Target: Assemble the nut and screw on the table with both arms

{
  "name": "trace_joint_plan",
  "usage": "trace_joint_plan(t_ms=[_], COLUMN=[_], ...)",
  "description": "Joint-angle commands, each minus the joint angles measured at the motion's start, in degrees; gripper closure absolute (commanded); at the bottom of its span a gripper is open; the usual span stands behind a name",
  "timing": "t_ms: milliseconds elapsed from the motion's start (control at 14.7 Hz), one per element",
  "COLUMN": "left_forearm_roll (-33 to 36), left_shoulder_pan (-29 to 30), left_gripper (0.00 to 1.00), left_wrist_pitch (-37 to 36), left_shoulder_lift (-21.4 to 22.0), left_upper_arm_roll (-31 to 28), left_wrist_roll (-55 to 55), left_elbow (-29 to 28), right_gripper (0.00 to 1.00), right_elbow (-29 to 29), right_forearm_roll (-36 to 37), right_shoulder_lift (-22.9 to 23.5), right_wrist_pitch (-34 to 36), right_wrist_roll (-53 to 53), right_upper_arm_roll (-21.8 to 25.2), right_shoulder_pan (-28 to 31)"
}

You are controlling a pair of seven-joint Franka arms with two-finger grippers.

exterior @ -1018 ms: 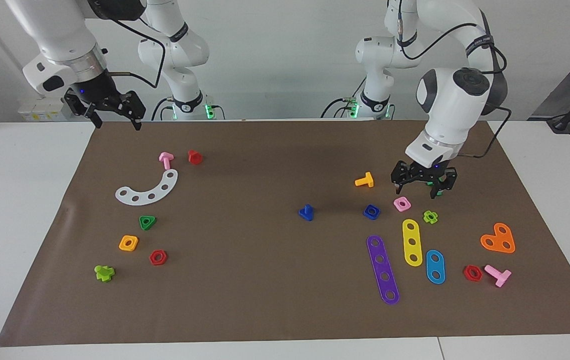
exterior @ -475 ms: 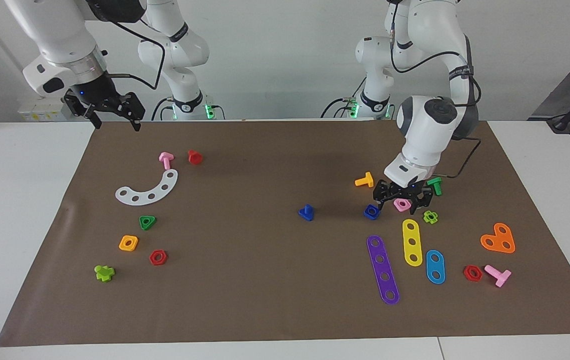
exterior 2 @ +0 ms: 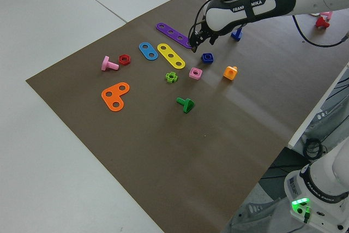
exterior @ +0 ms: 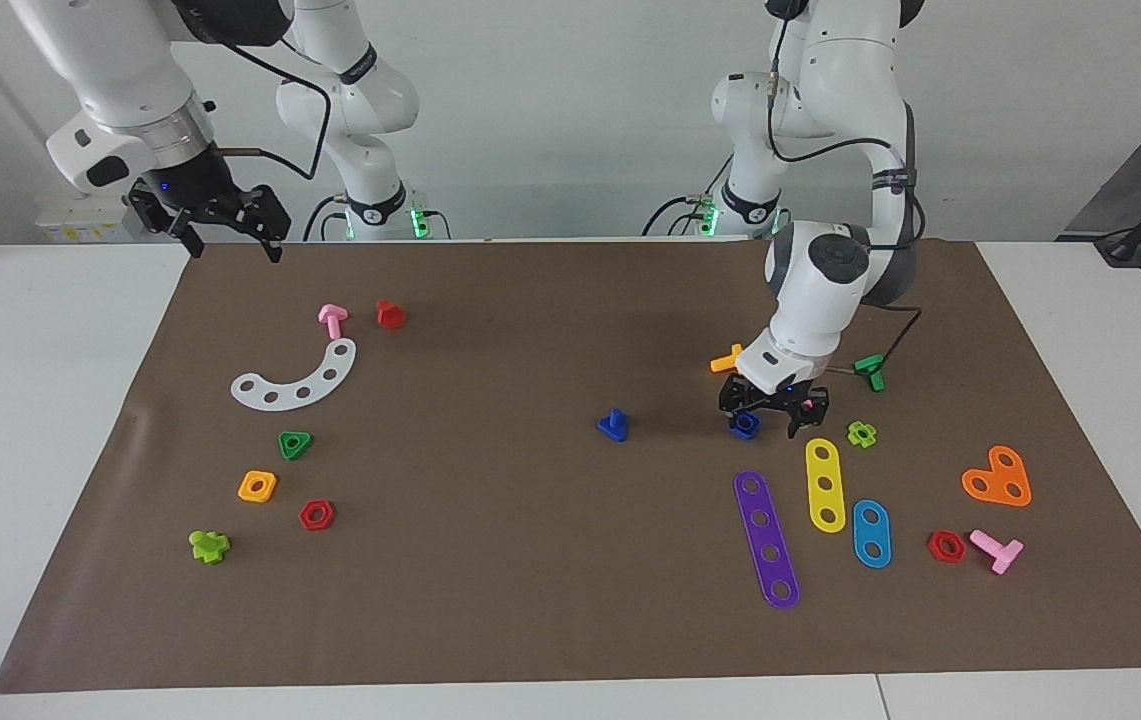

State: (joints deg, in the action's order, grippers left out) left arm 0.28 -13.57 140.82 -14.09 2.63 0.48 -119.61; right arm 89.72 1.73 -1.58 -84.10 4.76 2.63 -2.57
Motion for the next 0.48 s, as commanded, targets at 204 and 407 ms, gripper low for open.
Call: trace_joint_plan(t_ms=[204, 407], left_forearm_roll=[-0.2, 0.3], left_shoulder_pan=[-1.5, -1.5], left_gripper=[0.0, 0.01], left_wrist_pitch=[2.1, 3.2], left_shoulder_lift=[-0.2, -0.3], left_upper_arm_roll=[-0.3, -0.3], left_wrist_roll=[-0.5, -0.3], left_elbow=[-2.6, -3.3], right_gripper=[0.0, 0.0], right_elbow=[0.6, 0.7], right_forearm_roll=[0.0, -0.1], right_shoulder_lift=[-0.7, -0.6], right_wrist_pitch=[0.3, -3.7], right_wrist_roll=[-1.1, -0.7], right_upper_arm_roll=[-0.7, -0.7], right_shoulder_pan=[0.6, 0.6])
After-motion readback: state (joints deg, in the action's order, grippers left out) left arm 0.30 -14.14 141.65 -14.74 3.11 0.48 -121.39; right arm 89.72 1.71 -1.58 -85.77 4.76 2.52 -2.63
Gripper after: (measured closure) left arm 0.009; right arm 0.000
